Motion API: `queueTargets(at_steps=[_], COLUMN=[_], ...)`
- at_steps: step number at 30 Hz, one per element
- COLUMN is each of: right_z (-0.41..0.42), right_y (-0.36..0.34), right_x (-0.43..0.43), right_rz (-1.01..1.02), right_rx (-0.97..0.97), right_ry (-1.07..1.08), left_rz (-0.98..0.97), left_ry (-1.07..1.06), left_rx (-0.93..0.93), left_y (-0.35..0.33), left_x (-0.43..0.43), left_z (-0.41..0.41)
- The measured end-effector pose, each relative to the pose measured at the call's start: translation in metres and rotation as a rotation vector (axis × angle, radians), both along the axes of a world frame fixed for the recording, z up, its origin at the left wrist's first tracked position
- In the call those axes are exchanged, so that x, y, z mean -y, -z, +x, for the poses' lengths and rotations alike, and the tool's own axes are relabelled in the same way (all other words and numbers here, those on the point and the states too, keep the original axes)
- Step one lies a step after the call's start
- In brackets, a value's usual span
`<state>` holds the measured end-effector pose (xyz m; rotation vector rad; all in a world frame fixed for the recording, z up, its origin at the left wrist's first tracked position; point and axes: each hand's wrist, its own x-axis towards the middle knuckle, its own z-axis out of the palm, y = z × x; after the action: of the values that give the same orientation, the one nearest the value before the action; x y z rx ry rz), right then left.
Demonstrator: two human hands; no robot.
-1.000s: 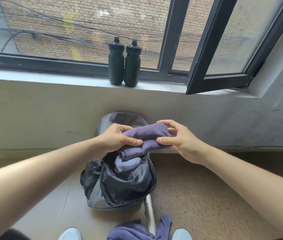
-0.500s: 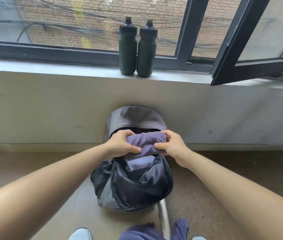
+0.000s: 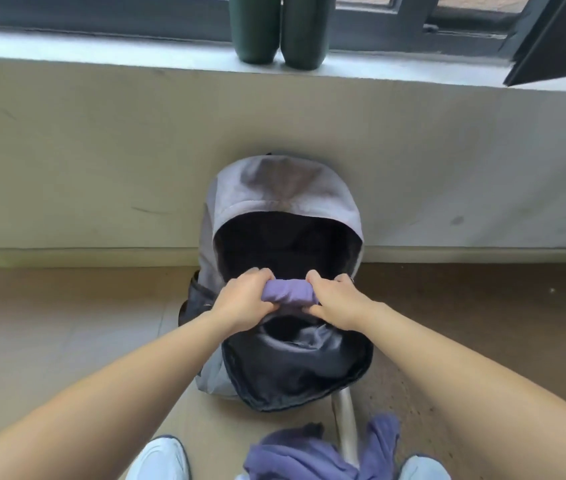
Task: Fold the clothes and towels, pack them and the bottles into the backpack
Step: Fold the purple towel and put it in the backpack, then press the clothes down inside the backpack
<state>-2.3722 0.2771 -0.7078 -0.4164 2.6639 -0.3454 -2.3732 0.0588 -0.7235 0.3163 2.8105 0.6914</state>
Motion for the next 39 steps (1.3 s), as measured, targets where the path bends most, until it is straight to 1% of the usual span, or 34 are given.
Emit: queueTargets(at_steps=[3, 5, 7, 9, 10, 11, 13, 15, 17, 19, 22, 23, 24, 25, 26, 27, 28, 29, 31, 32, 34, 36, 38, 39], right_z=[-0.010, -0.015, -0.018, -0.020, -0.020, -0.020, -0.015, -0.010, -0.001, 0.017, 0.066, 0.086, 0.104, 0.123, 0.140, 0.157, 0.171, 0.181, 0.199, 0.206, 0.218, 0.230, 0.240, 0.244], right_y=[0.000, 0.002, 0.008, 0.014, 0.019, 0.024, 0.031, 0.032, 0.027, 0.020, 0.018, 0.021, 0.025, 0.031, 0.038, 0.046, 0.054, 0.061, 0.075, 0.082, 0.090, 0.092, 0.090, 0.088], right_x=[-0.007, -0.007, 0.000, 0.009, 0.013, 0.015, 0.014, 0.009, 0.003, -0.004, -0.016, -0.019, -0.023, -0.027, -0.030, -0.033, -0.036, -0.038, -0.039, -0.040, -0.037, -0.030, -0.018, -0.013], right_rz=[0.152, 0.276, 0.382, 0.499, 0.558, 0.616, 0.668, 0.587, 0.429, 0.225, -0.072, -0.150, -0.206, -0.241, -0.264, -0.266, -0.244, -0.187, -0.012, 0.041, 0.009, -0.068, -0.088, -0.076], right_rx=[-0.081, -0.115, -0.104, -0.086, -0.101, -0.128, -0.207, -0.306, -0.364, -0.405, -0.580, -0.642, -0.677, -0.670, -0.621, -0.517, -0.374, -0.218, 0.043, 0.126, 0.221, 0.306, 0.425, 0.478], right_ry=[-0.146, -0.223, -0.249, -0.261, -0.264, -0.263, -0.250, -0.216, -0.154, -0.085, 0.002, 0.037, 0.060, 0.060, 0.040, 0.018, 0.001, -0.018, -0.066, -0.067, -0.015, 0.021, -0.006, -0.038], left_rz=[-0.051, -0.191, -0.340, -0.437, -0.485, -0.535, -0.608, -0.592, -0.520, -0.429, -0.245, -0.159, -0.081, -0.028, -0.001, 0.008, -0.005, -0.047, -0.177, -0.218, -0.231, -0.309, -0.423, -0.424], left_ry=[0.064, 0.111, 0.160, 0.202, 0.228, 0.251, 0.254, 0.205, 0.188, 0.194, 0.216, 0.245, 0.289, 0.340, 0.391, 0.436, 0.469, 0.487, 0.507, 0.522, 0.524, 0.550, 0.585, 0.563], left_rx=[0.040, 0.067, 0.131, 0.194, 0.195, 0.157, -0.002, -0.146, -0.225, -0.349, -0.664, -0.748, -0.780, -0.764, -0.714, -0.641, -0.537, -0.388, -0.013, 0.150, 0.344, 0.413, 0.386, 0.366], left_y=[0.012, 0.019, 0.022, 0.021, 0.021, 0.022, 0.022, 0.022, 0.024, 0.024, 0.020, 0.020, 0.021, 0.021, 0.023, 0.025, 0.029, 0.034, 0.043, 0.046, 0.053, 0.061, 0.068, 0.069], left_x=[-0.009, -0.014, -0.020, -0.024, -0.026, -0.027, -0.028, -0.025, -0.018, -0.011, -0.012, -0.013, -0.014, -0.014, -0.013, -0.012, -0.011, -0.010, -0.007, -0.007, -0.006, -0.008, -0.012, -0.013], left_z=[-0.004, -0.004, -0.006, -0.010, -0.012, -0.013, -0.008, -0.002, 0.004, 0.014, 0.044, 0.057, 0.070, 0.085, 0.100, 0.116, 0.131, 0.144, 0.166, 0.175, 0.193, 0.211, 0.225, 0.228])
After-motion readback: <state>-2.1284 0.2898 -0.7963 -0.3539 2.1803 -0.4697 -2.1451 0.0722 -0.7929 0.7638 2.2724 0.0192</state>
